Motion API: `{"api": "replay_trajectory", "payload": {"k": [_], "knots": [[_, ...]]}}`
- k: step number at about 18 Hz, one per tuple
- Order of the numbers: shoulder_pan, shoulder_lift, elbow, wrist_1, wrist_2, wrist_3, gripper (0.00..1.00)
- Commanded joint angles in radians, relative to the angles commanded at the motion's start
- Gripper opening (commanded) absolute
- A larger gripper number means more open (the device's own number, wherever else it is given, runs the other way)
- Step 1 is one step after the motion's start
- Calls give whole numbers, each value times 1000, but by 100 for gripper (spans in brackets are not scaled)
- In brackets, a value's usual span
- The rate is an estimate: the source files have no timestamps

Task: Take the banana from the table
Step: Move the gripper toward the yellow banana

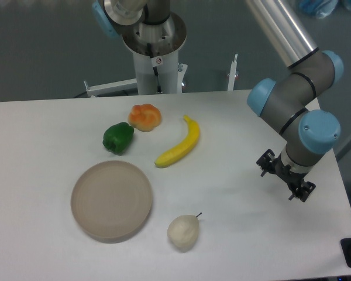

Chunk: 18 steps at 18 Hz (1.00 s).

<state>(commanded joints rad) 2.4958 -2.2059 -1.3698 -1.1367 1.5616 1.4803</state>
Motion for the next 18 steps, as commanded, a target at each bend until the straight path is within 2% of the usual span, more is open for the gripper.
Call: {"api": "replay_trajectory", "payload": {"k": [11, 14, 16, 18], "knots": [[-18, 12, -3, -9, 3, -15, 100], [-41, 46, -49, -17, 5, -20, 100], [-54, 78, -110, -9, 5, -25, 100], [-73, 135, -182, -2, 3, -75, 100]]}}
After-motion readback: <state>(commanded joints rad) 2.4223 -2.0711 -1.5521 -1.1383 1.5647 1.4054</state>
